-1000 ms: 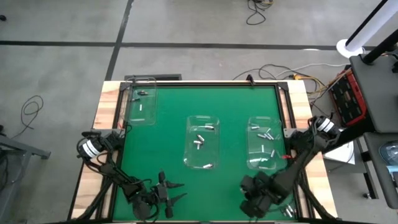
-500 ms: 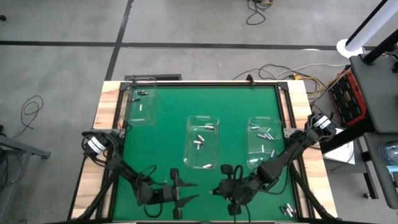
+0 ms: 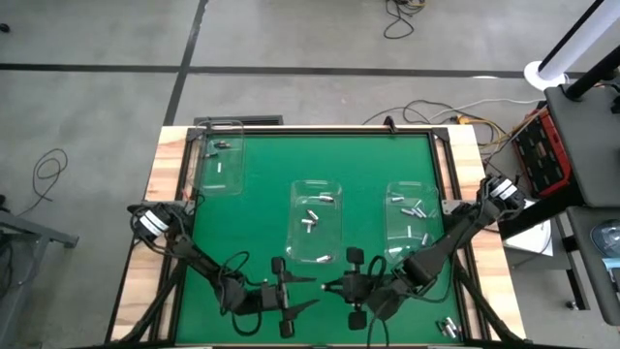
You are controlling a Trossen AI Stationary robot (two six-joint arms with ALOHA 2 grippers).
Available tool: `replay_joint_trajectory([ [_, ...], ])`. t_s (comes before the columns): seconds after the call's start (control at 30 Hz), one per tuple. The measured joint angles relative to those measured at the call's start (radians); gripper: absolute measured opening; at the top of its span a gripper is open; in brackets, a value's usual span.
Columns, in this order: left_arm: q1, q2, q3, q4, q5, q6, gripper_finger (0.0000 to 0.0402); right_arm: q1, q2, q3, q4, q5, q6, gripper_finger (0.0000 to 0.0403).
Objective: Sort batteries
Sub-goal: Put the black battery into the left transparent bin
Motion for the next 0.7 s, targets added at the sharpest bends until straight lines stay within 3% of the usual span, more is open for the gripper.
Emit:
replay_joint_trajectory([
  [0.17,0.034,0.000,0.000,-0.002,0.085,-0.016,0.0213,0.002,-0.001,0.026,0.035,0.002,-0.074,0.0018],
  [0.33,0.060,0.000,0.001,-0.001,0.134,-0.033,0.0189,0.002,-0.001,0.025,0.048,0.002,-0.083,0.0018],
  [0.53,0.067,0.000,0.002,-0.001,0.137,-0.016,0.0115,0.002,0.002,0.024,0.050,0.003,-0.085,0.0018],
  [0.7,0.070,0.000,0.005,0.000,0.143,-0.002,0.0022,0.001,0.002,0.024,0.059,0.011,-0.097,0.0021],
])
